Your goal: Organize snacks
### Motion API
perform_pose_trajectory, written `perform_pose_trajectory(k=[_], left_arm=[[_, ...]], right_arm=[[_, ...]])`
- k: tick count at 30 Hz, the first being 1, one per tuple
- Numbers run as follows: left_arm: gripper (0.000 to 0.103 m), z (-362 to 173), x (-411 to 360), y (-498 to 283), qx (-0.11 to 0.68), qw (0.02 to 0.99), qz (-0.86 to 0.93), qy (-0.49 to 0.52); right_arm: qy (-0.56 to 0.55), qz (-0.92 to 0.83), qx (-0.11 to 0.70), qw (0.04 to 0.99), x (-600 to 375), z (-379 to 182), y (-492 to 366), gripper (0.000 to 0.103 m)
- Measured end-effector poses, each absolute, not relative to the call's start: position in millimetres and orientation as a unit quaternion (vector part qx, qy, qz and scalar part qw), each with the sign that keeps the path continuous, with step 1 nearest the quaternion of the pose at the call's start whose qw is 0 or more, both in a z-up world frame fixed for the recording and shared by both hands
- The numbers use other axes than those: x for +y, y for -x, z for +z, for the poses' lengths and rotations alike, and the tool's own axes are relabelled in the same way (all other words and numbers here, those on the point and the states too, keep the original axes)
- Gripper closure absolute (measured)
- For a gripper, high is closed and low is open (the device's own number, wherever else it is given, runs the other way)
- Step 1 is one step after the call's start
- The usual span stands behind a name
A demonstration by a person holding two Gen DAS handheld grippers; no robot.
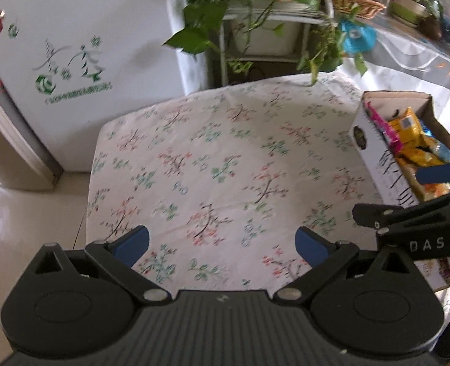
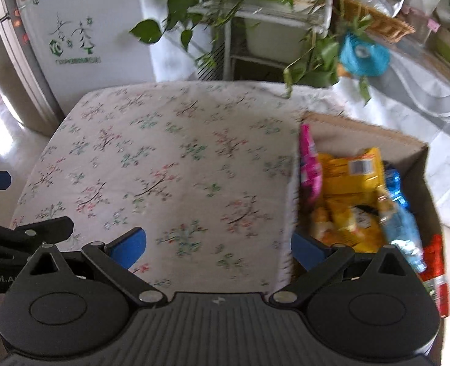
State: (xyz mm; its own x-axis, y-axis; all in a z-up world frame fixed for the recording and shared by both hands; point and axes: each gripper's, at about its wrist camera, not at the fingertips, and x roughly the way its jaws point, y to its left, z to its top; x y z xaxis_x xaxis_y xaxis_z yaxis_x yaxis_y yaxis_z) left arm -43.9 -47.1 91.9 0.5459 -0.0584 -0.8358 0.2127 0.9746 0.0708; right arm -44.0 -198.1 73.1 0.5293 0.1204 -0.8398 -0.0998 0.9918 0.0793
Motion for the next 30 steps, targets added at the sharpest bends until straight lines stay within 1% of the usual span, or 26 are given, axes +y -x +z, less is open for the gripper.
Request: perform_pose_trajectory(k=[4, 11, 15, 21, 23, 30], left_arm=[[0.002, 80.2, -32.5, 43.5, 0.481, 0.871, -0.071, -0.07], [0.002, 66.0, -5.9, 39.0, 0.489, 0.87, -0.057, -0.034], [0.002, 65.9, 3.1, 36.2, 0.488, 0.871, -0.053, -0.023], [0.001, 64.9, 14.8, 37.7, 0.489, 0.871, -0.05, -0.018], [0.001, 63.6, 19.3, 37.8, 0.492, 0.869, -0.048, -0.015], [0.001, 65.2, 28.8, 39.4, 0.49, 0.871, -0.046, -0.006]], right_arm=[[-0.019, 0.059, 0.493, 0.868, -187.9, 60.4, 43.5, 0.0], [0.029, 0.047, 0.501, 0.864, -160.1, 28.8, 51.3, 0.0], [0.035, 0.059, 0.484, 0.873, -146.3, 17.2, 58.7, 0.0], [0.011, 0.062, 0.458, 0.887, -127.9, -2.0, 65.5, 0.0], [-0.005, 0.053, 0.431, 0.901, -125.5, -6.2, 66.7, 0.0], [-0.005, 0.049, 0.356, 0.933, -114.4, -15.3, 63.3, 0.0]])
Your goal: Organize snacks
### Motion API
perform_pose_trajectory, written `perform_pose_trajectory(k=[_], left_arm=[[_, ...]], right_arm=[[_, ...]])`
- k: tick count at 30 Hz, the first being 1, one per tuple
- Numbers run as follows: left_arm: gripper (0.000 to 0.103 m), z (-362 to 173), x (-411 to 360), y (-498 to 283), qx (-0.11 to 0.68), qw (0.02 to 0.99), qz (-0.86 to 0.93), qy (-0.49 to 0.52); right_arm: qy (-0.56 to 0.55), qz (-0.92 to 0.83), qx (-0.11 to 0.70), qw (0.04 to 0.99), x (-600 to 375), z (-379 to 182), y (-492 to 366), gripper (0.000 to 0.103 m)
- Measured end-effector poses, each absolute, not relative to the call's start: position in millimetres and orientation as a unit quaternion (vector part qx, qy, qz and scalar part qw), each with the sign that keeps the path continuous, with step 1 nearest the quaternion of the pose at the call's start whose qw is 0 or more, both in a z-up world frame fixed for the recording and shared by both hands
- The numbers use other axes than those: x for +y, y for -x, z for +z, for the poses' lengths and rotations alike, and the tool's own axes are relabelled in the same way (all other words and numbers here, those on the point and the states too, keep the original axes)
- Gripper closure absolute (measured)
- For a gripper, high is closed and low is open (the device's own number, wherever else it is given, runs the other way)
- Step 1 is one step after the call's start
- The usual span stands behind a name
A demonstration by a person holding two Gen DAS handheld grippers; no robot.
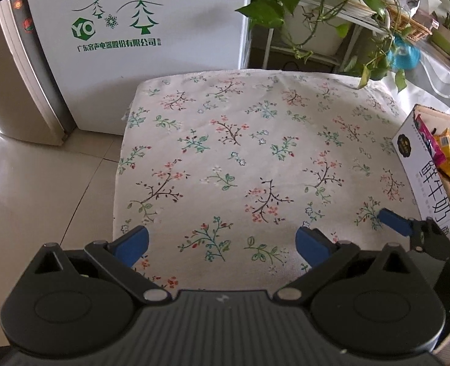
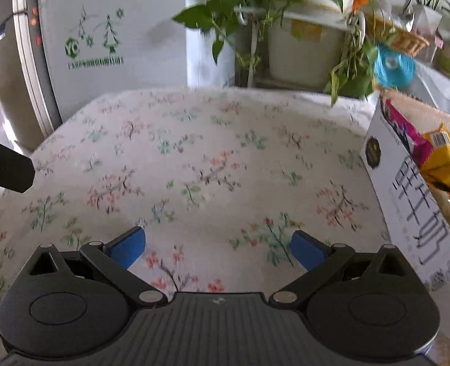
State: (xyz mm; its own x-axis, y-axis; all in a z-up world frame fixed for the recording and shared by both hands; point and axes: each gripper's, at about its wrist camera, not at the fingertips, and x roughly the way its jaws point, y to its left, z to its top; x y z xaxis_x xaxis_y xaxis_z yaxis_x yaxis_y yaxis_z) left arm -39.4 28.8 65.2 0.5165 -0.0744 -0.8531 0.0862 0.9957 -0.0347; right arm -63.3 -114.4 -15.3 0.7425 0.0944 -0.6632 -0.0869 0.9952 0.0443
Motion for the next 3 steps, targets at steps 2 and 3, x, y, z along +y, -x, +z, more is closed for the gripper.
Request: perform_pose_trajectory(k=[2, 3], left_arm=[[0.001, 65.5, 29.5, 39.6, 0.489, 0.871, -0.045, -0.005], [0.001, 65.4, 29.9, 39.3, 0.49, 0.871, -0.046, -0.005]], right_arm=[[-0.007, 0.052, 0.342, 0.938, -112.7, -17.8, 60.5, 0.0], [-0.007, 0.052, 0.338, 0.94, -111.9, -18.6, 59.8, 0.0]])
